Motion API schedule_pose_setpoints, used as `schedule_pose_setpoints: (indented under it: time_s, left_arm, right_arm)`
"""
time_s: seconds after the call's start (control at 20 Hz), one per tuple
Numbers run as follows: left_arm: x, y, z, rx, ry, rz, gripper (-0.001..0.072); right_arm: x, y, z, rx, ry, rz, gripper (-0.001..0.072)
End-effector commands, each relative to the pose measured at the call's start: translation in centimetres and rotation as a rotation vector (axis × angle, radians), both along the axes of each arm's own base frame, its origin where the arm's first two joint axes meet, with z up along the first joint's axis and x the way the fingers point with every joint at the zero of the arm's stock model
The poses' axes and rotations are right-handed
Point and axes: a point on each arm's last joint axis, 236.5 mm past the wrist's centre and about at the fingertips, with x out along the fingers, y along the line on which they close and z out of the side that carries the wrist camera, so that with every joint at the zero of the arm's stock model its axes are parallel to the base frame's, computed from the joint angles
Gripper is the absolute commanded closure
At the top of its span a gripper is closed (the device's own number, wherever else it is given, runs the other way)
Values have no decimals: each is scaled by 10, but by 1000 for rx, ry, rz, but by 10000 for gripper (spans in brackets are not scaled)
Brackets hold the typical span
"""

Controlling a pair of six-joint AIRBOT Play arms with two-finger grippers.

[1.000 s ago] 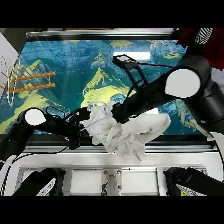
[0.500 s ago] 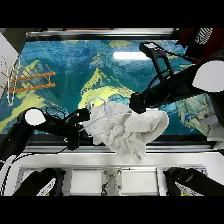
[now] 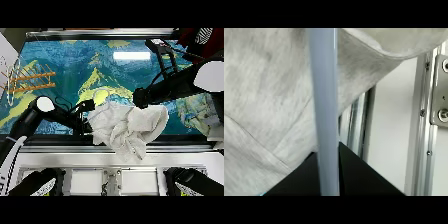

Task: Fold the clothes and pants, and hang the long-sleeved shirts on hangers.

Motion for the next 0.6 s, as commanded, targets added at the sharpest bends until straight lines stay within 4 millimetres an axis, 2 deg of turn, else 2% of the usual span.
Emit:
schedule_pose_setpoints:
  time_s: [0.0, 0.2, 0.4, 0.55]
  left_arm:
    - [28, -13, -1, -31, -4, -8, 688]
    - [41, -34, -9, -106, 11, 2, 690]
    - [49, -43, -12, -107, -44, -2, 690]
    - [49, -43, -12, -107, -46, -2, 690]
  right_arm:
    - [14, -18, -1, -38, -18, -125, 232]
    - [23, -25, -11, -55, 9, -232, 233]
    - [26, -33, -39, -138, 101, -309, 234]
    - [34, -28, -52, -151, 123, -341, 234]
